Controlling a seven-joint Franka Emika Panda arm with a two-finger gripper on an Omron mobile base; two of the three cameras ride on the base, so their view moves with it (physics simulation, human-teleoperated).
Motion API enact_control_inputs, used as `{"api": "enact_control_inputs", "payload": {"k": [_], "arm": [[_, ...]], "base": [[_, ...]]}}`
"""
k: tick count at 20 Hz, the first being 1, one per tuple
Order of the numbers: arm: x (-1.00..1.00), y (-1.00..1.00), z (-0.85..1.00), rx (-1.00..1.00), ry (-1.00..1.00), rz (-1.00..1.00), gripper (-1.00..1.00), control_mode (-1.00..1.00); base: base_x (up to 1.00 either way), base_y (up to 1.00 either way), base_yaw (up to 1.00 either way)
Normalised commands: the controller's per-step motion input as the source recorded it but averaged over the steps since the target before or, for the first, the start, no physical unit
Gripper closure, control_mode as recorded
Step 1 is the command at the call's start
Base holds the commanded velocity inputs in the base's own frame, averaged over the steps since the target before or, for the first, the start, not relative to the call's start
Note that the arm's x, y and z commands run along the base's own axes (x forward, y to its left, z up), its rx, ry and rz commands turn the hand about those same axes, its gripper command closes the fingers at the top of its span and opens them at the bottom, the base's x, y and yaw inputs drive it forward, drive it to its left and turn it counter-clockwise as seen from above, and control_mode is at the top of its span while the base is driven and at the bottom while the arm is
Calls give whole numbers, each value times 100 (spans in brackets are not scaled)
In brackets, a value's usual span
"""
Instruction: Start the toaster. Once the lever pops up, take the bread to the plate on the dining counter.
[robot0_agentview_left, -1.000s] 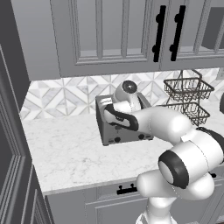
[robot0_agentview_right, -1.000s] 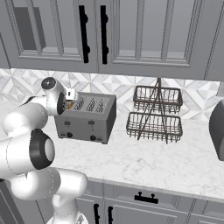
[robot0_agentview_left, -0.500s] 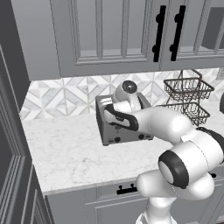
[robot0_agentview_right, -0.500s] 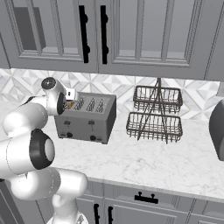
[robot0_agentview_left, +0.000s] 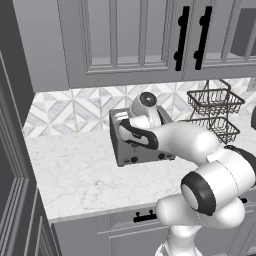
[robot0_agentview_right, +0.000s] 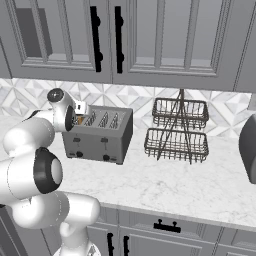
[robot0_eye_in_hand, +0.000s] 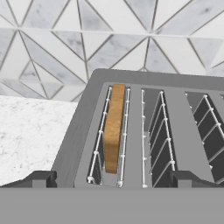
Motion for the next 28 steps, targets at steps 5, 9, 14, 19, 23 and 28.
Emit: {"api": "enact_control_inputs", "payload": {"k": [5,9,14,19,23,28], "arm": [[0,0,0,0,0,0,-100,-100],[0,0,0,0,0,0,-100,-100],[0,0,0,0,0,0,-100,-100],[0,0,0,0,0,0,-100,-100],[0,0,0,0,0,0,-100,-100],[0,0,0,0,0,0,-100,-100]], "base": [[0,0,0],[0,0,0],[0,0,0],[0,0,0],[0,0,0],[0,0,0]]}}
